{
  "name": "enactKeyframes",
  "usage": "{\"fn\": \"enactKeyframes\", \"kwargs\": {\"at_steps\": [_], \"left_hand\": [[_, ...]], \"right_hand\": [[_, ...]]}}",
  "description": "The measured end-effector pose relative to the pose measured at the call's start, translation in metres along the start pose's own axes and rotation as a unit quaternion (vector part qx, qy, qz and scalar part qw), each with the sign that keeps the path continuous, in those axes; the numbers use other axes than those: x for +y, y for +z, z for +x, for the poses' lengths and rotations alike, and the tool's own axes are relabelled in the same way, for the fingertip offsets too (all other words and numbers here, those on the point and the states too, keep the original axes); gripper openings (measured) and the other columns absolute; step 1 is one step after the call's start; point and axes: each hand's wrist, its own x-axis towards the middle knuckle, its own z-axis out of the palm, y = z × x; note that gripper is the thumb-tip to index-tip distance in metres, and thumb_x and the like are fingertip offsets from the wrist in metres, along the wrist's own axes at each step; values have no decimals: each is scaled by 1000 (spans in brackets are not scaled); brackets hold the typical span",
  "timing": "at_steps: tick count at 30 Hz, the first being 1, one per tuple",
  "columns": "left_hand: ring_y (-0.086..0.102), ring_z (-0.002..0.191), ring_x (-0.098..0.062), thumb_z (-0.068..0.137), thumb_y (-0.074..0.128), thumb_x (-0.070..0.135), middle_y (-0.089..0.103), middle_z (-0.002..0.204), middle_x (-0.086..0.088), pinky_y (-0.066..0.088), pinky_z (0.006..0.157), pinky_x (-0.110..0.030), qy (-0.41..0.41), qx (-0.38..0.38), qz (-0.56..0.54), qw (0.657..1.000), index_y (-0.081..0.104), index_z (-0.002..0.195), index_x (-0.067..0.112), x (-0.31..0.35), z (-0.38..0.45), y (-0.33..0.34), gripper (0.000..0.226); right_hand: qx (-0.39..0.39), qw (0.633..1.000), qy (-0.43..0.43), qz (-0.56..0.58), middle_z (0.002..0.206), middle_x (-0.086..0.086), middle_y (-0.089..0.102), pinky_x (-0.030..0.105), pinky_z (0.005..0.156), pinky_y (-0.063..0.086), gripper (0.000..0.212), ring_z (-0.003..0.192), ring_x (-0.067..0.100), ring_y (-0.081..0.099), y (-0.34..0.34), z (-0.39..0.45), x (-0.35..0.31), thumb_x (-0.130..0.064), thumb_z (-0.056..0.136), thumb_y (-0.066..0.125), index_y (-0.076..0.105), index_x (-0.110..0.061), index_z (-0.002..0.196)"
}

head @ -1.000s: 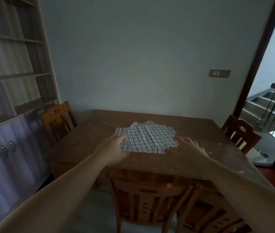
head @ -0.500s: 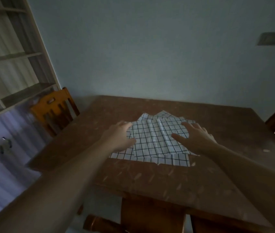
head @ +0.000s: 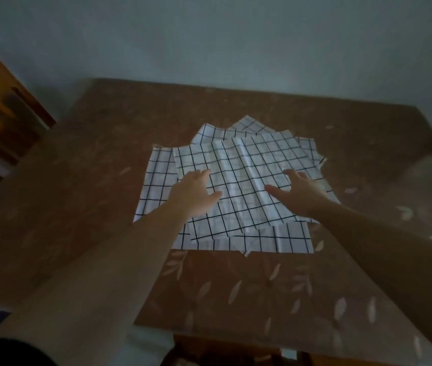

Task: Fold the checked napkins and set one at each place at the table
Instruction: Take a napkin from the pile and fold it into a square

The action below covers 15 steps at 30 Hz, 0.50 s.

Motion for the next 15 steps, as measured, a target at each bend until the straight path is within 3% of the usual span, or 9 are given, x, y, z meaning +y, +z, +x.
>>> {"fn": "enactKeyframes", "kwargs": {"at_steps": [6, 10, 15], "left_hand": [[25, 144, -24, 93, 43, 59, 30, 155, -6, 31, 112, -49, 42, -28, 78, 996, 22, 152, 16, -25, 57, 61, 76], [4, 151, -28, 86, 35, 77, 6, 164, -11, 11, 118, -53, 29, -33, 107, 993, 6, 155, 16, -32, 78, 84, 97], [-9, 151, -22, 82, 24, 83, -7, 165, -5, -1, 119, -53, 8, -41, 94, 995, -2, 156, 18, -36, 80, 105, 102]], "right_hand": [[-36, 998, -8, -49, 159, 6, 22, 54, 113, 29, 90, 144, 30, 25, 74, 48, 5, -70, 84, 49, 21, -17, 151], [-25, 996, -4, -83, 164, 7, 1, 51, 118, 13, 97, 150, 26, 2, 99, 66, 10, -73, 84, 43, 6, -16, 154], [2, 997, 9, -76, 164, 7, -2, 50, 121, 9, 99, 150, 24, -4, 117, 70, 12, -75, 84, 38, 3, -14, 154]]}}
